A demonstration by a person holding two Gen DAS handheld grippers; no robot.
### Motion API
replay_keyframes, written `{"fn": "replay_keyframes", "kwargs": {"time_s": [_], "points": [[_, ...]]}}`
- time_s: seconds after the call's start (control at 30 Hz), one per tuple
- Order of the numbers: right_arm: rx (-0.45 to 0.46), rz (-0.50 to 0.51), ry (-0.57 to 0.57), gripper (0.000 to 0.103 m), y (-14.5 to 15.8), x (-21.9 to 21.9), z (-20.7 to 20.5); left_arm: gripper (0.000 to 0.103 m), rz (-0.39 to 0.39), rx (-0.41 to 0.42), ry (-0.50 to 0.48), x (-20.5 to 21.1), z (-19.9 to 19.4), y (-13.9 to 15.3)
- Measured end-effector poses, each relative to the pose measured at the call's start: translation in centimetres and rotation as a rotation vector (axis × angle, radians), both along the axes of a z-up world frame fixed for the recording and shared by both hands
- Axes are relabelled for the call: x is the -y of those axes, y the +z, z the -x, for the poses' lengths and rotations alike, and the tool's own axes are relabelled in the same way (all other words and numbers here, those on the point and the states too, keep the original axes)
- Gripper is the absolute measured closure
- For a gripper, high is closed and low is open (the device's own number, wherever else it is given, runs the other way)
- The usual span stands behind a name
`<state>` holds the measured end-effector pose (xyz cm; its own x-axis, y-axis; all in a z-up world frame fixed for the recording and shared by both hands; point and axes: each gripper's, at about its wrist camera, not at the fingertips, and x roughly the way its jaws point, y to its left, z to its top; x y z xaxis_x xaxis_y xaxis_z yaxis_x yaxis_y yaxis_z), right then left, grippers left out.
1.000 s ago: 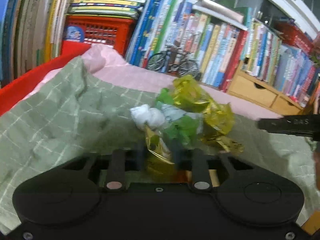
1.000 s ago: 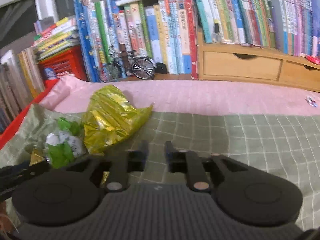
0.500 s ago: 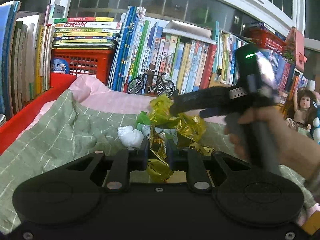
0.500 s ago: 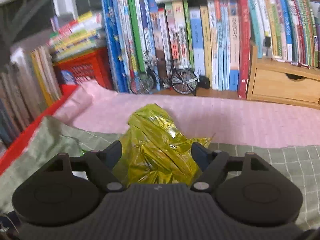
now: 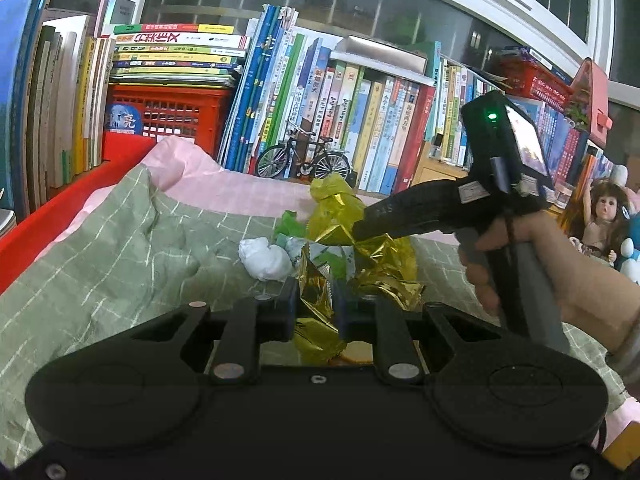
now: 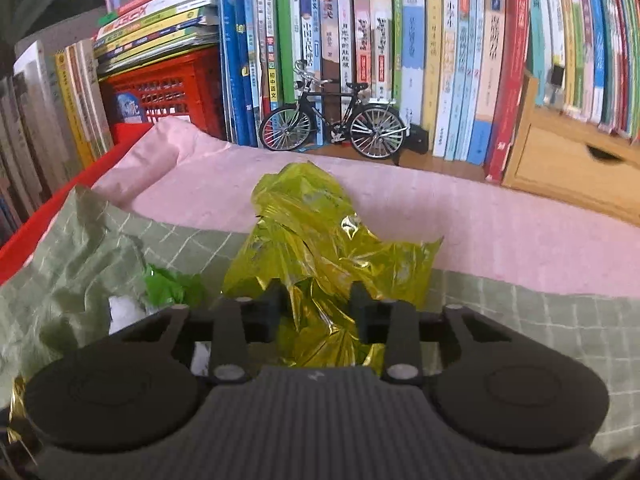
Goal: Collect trash
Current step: 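Lift both held foil wrappers off the bed toward the bed edge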
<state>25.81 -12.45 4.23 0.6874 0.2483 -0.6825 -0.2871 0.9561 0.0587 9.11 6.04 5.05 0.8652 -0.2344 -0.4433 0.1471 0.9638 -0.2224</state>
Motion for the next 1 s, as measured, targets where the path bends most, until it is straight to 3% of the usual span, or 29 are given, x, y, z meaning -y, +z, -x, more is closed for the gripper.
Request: {"fn": "replay_keyframes", "kwargs": {"time_s": [0.3, 0.57, 1.0], "points": [[0.049, -0.085, -0.040, 0.070, 3.7, 4.4, 3.9, 0.085, -0.004, 0.023, -0.032, 1.8, 2.0, 1.9], [0.108, -0.108, -0.018, 0.070, 6.8, 8.4, 10.6, 0.085, -0.012, 0.049, -0.065, 3.8, 5.2, 4.2], [0.131, -0.194, 0.022, 0.070, 7.7, 13.2, 23.4, 0.085, -0.016, 0.046, -0.148, 7.1, 12.5, 4.9]]}}
